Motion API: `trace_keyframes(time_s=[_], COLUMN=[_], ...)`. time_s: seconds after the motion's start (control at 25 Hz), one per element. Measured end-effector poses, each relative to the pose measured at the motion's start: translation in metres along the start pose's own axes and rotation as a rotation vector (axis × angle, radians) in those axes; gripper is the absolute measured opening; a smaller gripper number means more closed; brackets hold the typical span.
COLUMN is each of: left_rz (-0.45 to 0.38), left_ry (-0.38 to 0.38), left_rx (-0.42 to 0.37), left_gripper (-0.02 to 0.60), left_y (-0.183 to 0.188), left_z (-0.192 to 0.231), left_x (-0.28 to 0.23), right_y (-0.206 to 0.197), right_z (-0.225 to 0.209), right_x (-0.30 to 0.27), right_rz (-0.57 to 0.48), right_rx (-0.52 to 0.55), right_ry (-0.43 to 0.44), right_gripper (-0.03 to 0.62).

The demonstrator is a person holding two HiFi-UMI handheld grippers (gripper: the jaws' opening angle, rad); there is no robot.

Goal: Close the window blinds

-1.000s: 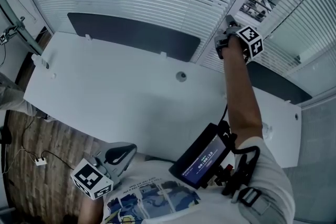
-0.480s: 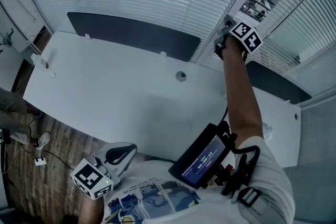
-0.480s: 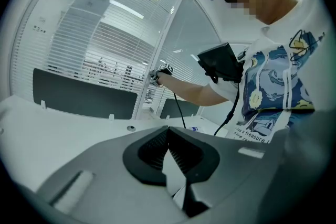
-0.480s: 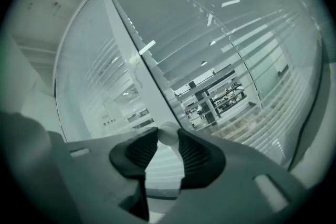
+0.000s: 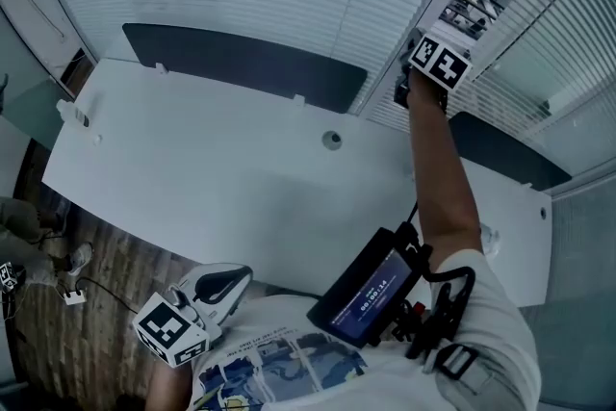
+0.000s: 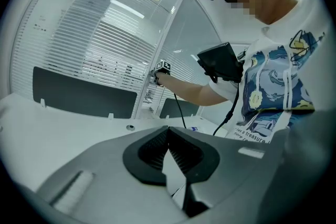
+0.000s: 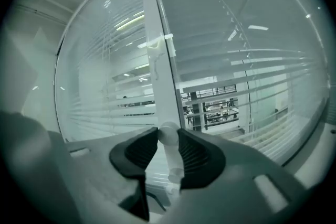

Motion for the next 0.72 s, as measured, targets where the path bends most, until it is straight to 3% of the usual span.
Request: trace_keyframes(time_s=[0.16,0.72], left_rz=[0.000,0.007], left_ry=[-0.002,-0.005], left_rx=[0.002,-0.006], left_gripper=[0.003,0.003], left_y=[0.001,0.000], left_z=[0.000,0.000], left_x=[0.000,0.000], right_y=[0.002,0.004], right_z=[0.003,0.023], right_x=[0.000,0.002], right_rz=[0.003,-0.008], right_rx=[0.080,0.553], right_ry=[-0.006,0.002], right_gripper=[0.126,0.126])
Point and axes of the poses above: the fingertips, and each gripper's own axes: x backward along the fingers, z to its left, y out of its top, the point moved 4 cm from there along x, backward along the fingers, and after that the axes turned 11 degrees about -z, right-handed, at the moved point
